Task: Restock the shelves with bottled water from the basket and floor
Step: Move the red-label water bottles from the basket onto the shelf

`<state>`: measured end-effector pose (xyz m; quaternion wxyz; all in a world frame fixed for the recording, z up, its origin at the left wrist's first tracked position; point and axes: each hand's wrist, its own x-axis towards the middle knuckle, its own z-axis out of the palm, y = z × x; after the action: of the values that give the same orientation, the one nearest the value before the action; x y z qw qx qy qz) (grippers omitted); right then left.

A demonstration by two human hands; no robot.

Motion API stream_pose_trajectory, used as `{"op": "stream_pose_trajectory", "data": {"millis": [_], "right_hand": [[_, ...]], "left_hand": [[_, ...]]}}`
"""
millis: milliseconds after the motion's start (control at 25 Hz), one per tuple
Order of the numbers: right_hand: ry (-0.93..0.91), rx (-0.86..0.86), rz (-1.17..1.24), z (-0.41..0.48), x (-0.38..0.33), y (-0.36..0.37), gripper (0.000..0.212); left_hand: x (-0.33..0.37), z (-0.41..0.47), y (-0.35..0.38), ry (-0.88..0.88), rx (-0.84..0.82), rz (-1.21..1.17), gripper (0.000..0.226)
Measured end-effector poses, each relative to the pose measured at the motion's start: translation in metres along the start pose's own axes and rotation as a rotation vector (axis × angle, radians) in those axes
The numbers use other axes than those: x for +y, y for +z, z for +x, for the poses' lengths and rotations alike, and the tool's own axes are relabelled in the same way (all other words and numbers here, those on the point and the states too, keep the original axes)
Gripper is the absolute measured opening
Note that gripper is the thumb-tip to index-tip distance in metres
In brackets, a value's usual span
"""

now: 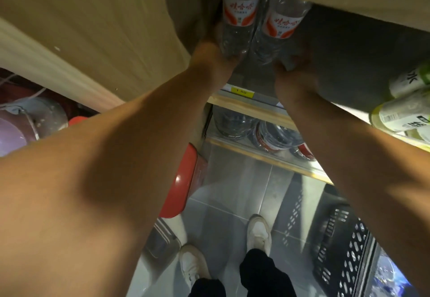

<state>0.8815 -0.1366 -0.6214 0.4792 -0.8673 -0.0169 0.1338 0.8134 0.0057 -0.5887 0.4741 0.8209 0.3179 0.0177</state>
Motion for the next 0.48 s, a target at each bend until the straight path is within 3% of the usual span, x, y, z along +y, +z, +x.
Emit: {"op": "stream_pose_trajectory", "data": {"millis": [280, 480], "right_hand": [[-0.165, 0.015, -0.408, -0.073, 0.011, -0.047, 0.064], [-0.206, 0.086, -0.592, -0.153, 0.029, -0.088, 0.067]], "left_hand": [[-0.001, -0.069, -0.018, 0.232, -0.067, 0.413, 0.065], [-0.002, -0.137, -0.020, 0.511, -0.090, 0.749, 0.065]]}}
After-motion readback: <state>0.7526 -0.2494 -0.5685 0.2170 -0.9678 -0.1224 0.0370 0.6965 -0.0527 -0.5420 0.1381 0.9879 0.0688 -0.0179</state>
